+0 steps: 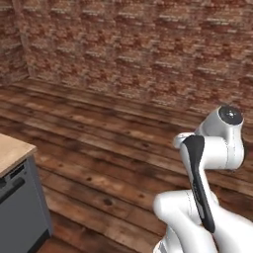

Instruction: Four empty soda cans are scattered around the kitchen. Gather all the cans and cluster them next to the stove for recycling.

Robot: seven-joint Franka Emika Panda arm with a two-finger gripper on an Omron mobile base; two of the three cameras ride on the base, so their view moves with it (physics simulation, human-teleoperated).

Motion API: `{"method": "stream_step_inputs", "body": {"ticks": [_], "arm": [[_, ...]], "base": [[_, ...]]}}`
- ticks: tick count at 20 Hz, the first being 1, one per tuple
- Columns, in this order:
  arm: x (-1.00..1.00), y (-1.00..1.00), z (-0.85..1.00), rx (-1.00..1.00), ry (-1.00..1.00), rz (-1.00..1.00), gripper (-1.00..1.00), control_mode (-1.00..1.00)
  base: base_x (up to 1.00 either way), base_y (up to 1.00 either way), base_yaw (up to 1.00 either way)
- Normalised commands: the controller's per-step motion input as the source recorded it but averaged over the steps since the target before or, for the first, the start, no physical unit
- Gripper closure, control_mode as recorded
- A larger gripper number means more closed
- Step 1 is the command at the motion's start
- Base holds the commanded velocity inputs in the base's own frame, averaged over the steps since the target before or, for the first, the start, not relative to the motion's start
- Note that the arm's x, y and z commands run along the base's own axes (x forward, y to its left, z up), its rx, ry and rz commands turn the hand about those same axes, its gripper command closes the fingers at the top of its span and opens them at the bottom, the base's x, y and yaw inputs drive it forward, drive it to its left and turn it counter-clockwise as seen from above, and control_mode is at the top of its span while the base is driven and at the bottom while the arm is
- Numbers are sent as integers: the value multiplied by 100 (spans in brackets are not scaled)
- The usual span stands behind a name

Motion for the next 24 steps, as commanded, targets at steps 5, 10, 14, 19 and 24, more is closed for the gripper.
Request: {"method": "stream_step_inputs", "body": {"ticks": [5, 10, 14, 19, 24], "arm": [[0, 0, 0, 0, 0, 0, -100, 100], [0, 0, 0, 0, 0, 0, -100, 100], [0, 0, 0, 0, 0, 0, -100, 100], [0, 0, 0, 0, 0, 0, -100, 100], [0, 0, 0, 0, 0, 0, -100, 100]], "base": [[100, 0, 1], [100, -1, 3], [100, -3, 49], [100, -9, 66], [100, -12, 66]]}}
